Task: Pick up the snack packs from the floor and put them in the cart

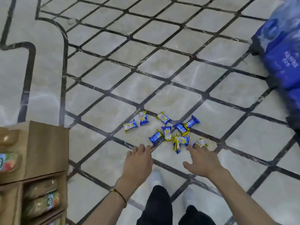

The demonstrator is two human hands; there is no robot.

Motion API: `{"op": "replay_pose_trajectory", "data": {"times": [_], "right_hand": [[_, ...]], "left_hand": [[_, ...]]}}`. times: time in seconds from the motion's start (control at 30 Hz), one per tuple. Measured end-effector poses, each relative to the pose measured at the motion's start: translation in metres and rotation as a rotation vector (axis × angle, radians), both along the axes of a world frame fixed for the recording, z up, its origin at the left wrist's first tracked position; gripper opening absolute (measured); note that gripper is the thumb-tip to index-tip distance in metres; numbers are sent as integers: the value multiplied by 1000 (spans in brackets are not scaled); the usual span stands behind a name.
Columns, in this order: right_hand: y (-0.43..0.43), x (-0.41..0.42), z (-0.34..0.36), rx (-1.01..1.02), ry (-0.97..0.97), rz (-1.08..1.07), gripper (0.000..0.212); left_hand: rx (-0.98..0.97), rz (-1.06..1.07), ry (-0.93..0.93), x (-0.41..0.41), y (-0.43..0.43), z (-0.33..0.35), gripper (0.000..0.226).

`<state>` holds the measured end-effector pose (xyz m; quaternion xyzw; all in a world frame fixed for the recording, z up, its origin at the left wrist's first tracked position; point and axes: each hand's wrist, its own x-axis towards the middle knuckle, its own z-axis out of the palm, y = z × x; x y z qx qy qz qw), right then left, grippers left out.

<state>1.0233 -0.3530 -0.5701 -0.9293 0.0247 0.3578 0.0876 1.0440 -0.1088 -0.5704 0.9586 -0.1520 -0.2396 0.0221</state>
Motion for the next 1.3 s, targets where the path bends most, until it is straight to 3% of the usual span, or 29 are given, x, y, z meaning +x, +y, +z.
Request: {"op": "replay_pose_trajectory", "data": {"times": [0.17, 0.37, 0.7, 1.0, 1.3], "right_hand": [[3, 37, -118, 39, 4, -3, 59], [7, 64, -303, 43, -118, 96, 60], [9, 90, -547, 0, -215, 38, 61], [22, 123, -631, -57, -338, 62, 71], [45, 153, -660, -94, -176, -47, 85]], "left_hand": [[10, -5, 56, 39, -1, -113, 40], [53, 11, 58, 69, -17, -301, 47], [73, 45, -52, 77, -29, -553, 57], [43, 24, -108, 106, -34, -665, 83], [48, 80, -177, 104, -27, -693, 93]]}}
